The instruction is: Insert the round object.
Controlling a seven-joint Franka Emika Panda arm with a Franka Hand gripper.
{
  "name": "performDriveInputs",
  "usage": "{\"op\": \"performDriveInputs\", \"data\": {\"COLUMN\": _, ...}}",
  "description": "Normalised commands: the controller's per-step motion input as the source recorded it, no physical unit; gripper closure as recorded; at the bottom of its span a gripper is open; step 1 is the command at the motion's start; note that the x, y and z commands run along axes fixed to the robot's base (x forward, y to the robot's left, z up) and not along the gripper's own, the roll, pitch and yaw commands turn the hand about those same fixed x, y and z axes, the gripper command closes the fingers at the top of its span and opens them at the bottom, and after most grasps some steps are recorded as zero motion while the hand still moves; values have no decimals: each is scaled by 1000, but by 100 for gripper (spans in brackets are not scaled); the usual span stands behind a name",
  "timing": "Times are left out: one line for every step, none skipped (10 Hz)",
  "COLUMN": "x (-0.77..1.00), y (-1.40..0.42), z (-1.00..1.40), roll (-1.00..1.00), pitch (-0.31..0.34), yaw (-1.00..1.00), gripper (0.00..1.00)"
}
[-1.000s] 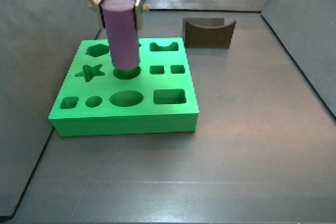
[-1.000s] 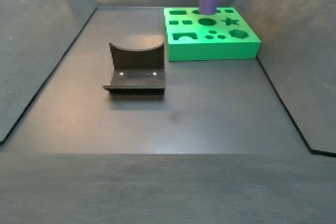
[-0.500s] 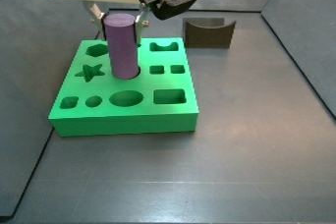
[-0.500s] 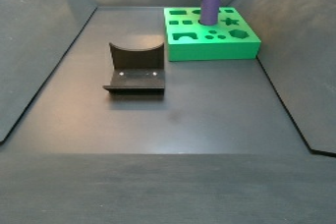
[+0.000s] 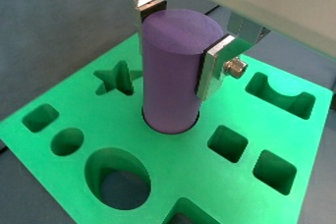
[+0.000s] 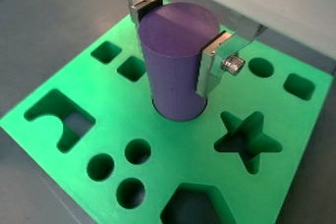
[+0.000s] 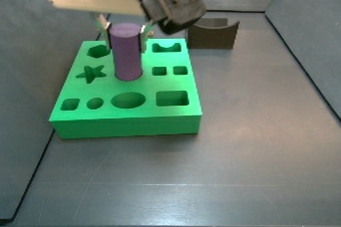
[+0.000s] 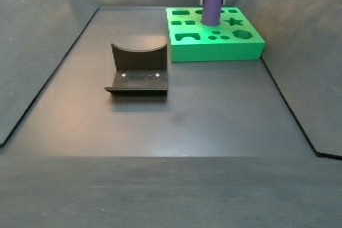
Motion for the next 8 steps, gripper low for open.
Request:
{"op": "performDriveInputs", "data": {"x": -306, "y": 0, "z": -937, "roll": 76, "pitch": -179, "yaw": 14, "gripper": 100}}
{"op": "performDriveInputs", "data": {"x": -374, "y": -11, "z": -920, "roll": 126, "pitch": -164, "yaw": 46, "gripper": 100}}
{"op": "performDriveInputs", "data": {"x": -329, "y": -186, "z": -926, "roll": 81, "pitch": -166, "yaw": 86, "gripper": 100}}
{"op": "performDriveInputs", "data": {"x": -154, "y": -394, "z": -791, "roll": 0, "pitch": -197, "yaw": 97, "gripper": 100}}
{"op": "performDriveInputs", "data": {"x": -174, "y": -417, "z": -889, "roll": 0, "pitch": -163, "yaw": 20, "gripper": 100}}
{"op": "performDriveInputs", "data": {"x": 46, "y": -391, "z": -1000, "roll": 13, "pitch": -26, "yaw": 0, "gripper": 100}}
{"op": "performDriveInputs", "data": {"x": 137, "y": -303, "z": -1000, "roll": 26, "pitch": -14, "yaw": 0, "gripper": 100}}
{"op": "performDriveInputs", "data": {"x": 160, "y": -257, "z": -1000, "roll": 29, "pitch": -11, "yaw": 3, "gripper": 100}}
